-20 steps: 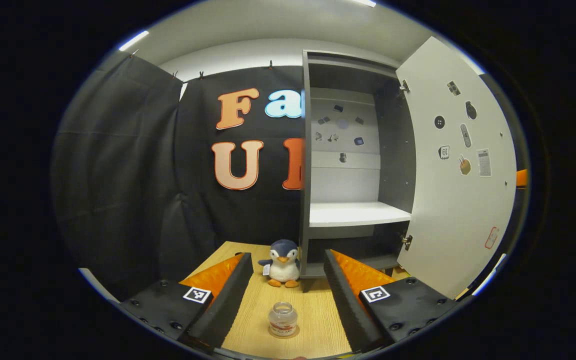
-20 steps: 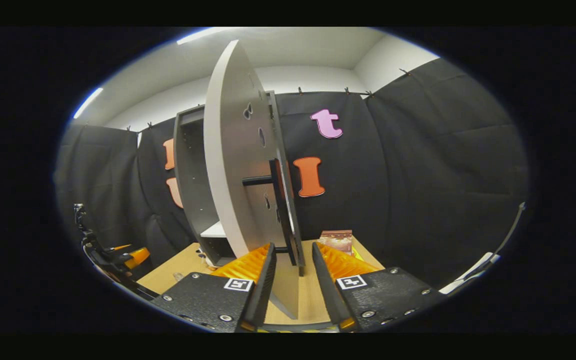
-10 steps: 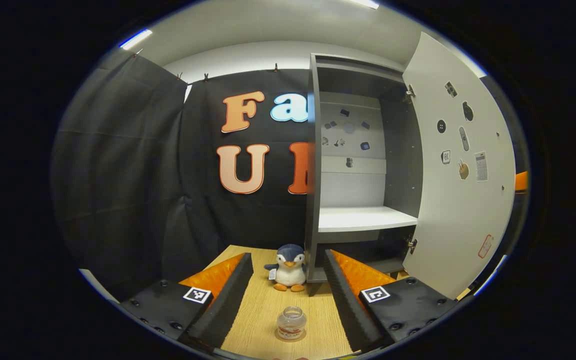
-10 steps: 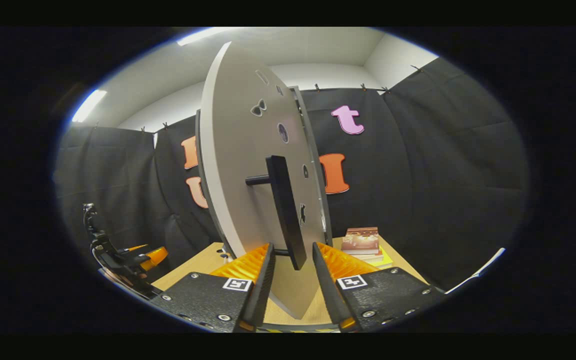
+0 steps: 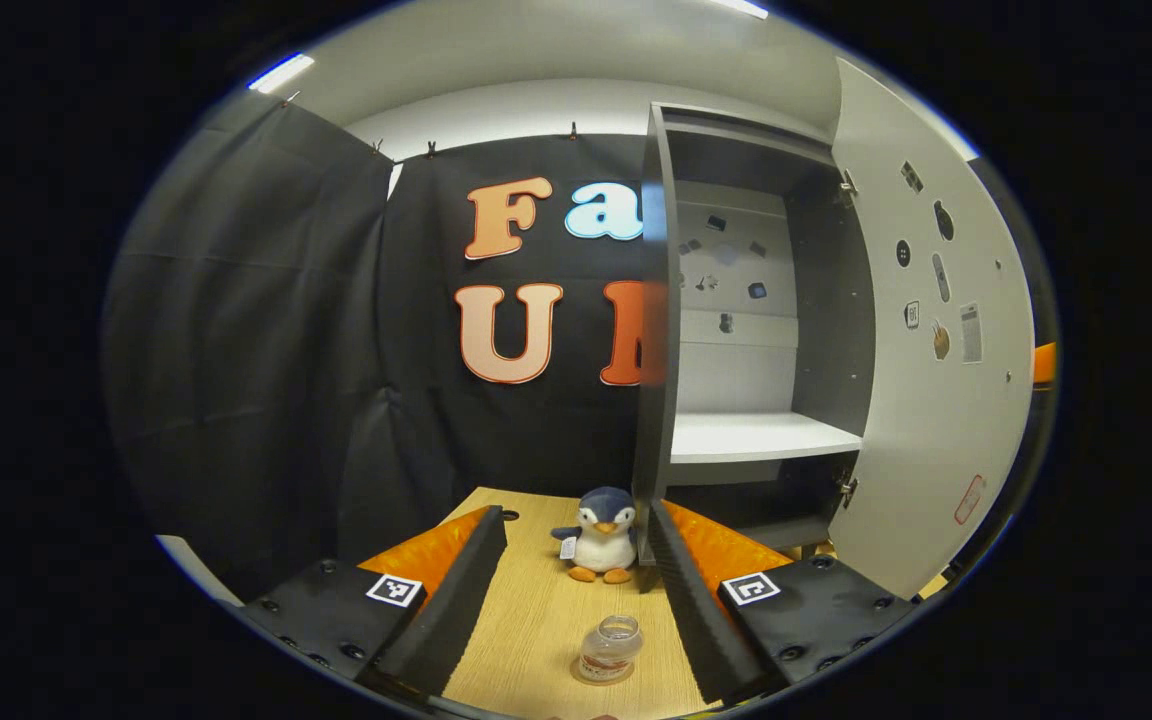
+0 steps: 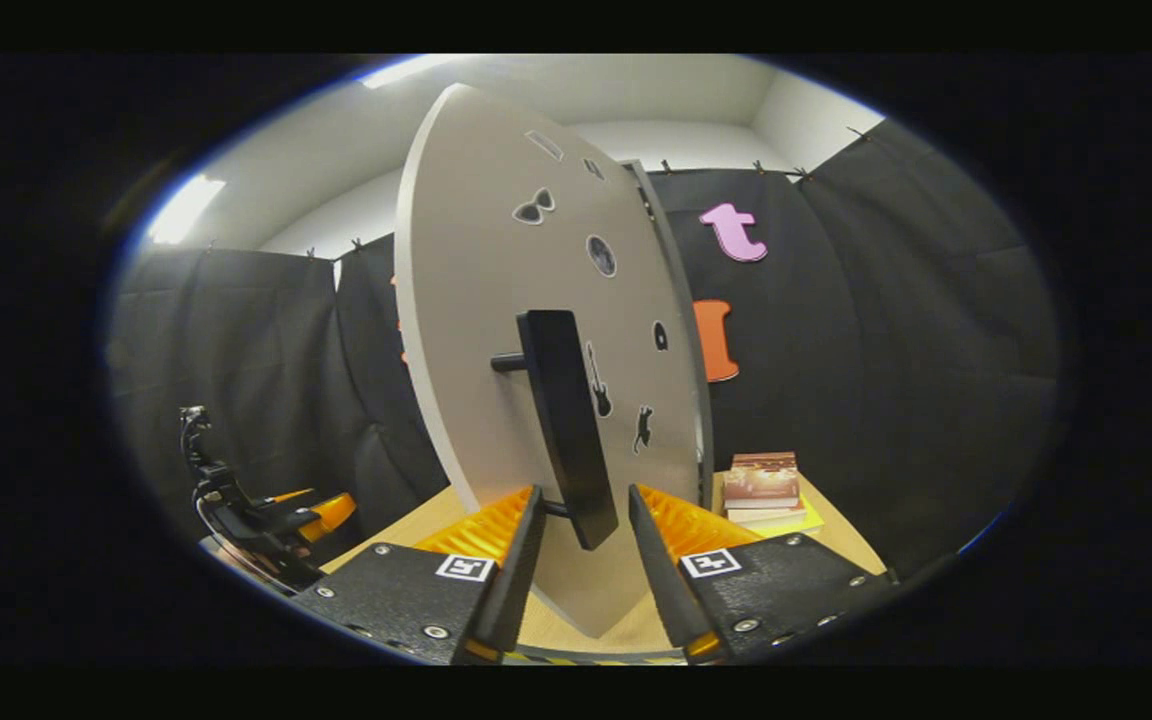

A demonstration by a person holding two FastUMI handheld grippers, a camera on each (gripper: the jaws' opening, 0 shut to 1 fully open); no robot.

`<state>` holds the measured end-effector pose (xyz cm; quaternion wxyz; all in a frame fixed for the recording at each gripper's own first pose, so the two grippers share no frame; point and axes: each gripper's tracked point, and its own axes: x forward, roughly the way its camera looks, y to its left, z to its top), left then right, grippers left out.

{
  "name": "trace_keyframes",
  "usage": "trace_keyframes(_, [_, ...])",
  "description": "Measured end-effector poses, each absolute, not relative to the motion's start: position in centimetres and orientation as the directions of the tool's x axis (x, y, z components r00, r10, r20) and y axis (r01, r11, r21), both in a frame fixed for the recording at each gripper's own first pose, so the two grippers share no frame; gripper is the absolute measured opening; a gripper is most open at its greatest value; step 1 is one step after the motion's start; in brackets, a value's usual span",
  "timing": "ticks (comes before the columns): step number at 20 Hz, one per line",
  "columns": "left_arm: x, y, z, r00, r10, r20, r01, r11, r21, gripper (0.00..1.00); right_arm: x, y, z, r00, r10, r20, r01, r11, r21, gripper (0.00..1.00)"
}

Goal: Open the cabinet door with the right hand, grasp the bottle in the cabinet with the left hand and place it on the coaster, then close the cabinet door with the right hand.

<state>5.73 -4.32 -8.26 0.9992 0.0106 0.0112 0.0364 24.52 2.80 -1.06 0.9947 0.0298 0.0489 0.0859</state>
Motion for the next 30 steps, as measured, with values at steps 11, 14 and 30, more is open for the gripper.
trace_keyframes(11, [7.3, 0.4, -8.1, 0.992, 0.125, -0.021, -0.125, 0.992, 0.019, 0.94, 30.7, 9.0, -2.2, 0.964, 0.258, -0.058, -0.251, 0.963, 0.096, 0.84])
trace_keyframes(14, [8.0, 1.8, -7.8, 0.991, 0.133, -0.017, -0.133, 0.991, 0.018, 0.93, 31.0, 9.2, -2.2, 0.962, 0.269, -0.050, -0.265, 0.962, 0.070, 0.89])
trace_keyframes(30, [15.0, 3.9, -8.9, 0.996, 0.084, -0.032, -0.086, 0.994, -0.074, 0.94, 33.8, 11.6, -1.8, 0.961, 0.276, -0.007, -0.276, 0.960, -0.042, 0.94])
